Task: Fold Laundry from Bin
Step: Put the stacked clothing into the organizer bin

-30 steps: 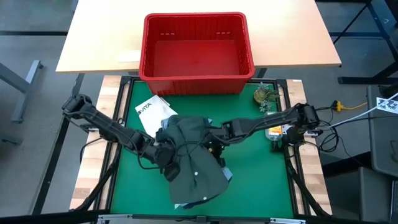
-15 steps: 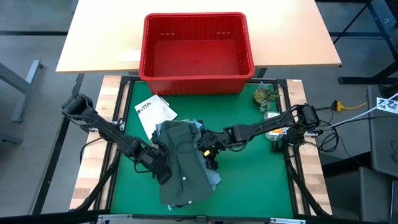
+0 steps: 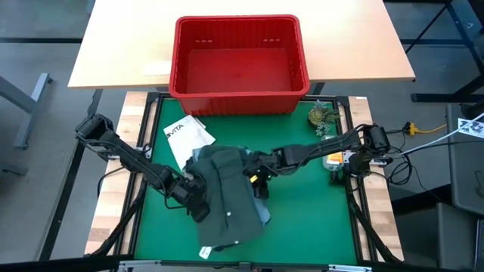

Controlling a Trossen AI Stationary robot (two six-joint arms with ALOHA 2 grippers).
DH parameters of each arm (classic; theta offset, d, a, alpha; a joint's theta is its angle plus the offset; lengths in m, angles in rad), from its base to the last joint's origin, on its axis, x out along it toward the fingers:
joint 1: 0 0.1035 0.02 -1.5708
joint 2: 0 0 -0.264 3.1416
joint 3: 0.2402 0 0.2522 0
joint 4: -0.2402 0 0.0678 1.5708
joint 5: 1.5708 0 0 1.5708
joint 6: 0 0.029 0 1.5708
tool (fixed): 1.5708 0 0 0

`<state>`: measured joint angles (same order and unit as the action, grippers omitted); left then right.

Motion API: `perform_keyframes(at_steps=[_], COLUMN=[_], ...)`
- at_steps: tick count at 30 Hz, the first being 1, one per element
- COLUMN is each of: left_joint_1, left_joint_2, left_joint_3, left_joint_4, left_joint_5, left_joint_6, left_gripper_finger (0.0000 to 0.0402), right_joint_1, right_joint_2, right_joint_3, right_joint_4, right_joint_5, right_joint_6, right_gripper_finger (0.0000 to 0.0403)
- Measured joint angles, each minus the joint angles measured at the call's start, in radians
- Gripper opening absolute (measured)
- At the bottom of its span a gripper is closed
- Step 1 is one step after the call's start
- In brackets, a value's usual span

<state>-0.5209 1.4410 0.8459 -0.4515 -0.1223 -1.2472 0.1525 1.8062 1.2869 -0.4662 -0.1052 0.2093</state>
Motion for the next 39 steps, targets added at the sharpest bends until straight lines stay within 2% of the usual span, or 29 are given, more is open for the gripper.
perform_keyframes(at_steps=[4,8,11,16,22,30,35,39], left_joint_1=[0.000,0.000,0.000,0.000,0.000,0.004,0.008,0.010], left_joint_2=[0.000,0.000,0.000,0.000,0.000,0.001,0.001,0.001], left_joint_3=[0.000,0.000,0.000,0.000,0.000,0.000,0.000,0.000], left_joint_4=[0.000,-0.001,-0.002,-0.003,-0.004,-0.002,0.001,0.002], left_joint_5=[-0.003,-0.006,-0.007,-0.007,-0.007,-0.004,-0.004,-0.003], left_joint_6=[0.000,0.000,0.000,-0.003,-0.002,-0.063,-0.086,-0.086], left_gripper_finger=[0.0014,0.0014,0.0014,0.0014,0.0014,0.0014,0.0014,0.0014], right_joint_1=[-0.025,-0.031,-0.029,-0.045,-0.063,-0.032,-0.019,-0.015], right_joint_2=[-0.034,-0.059,-0.059,-0.056,-0.058,0.001,0.082,0.108], right_joint_3=[-0.001,-0.002,-0.036,-0.246,-0.459,-0.499,-0.497,-0.497], right_joint_4=[-0.124,-0.220,-0.216,-0.028,0.425,0.690,0.815,0.912], right_joint_5=[0.004,0.054,0.085,0.026,-0.010,0.103,0.081,0.061], right_joint_6=[-0.058,-0.115,-0.157,-0.142,-0.083,-0.084,-0.063,0.073], right_gripper_finger=[0.0198,0.0199,0.0200,0.0200,0.0200,0.0200,0.0200,0.0200])
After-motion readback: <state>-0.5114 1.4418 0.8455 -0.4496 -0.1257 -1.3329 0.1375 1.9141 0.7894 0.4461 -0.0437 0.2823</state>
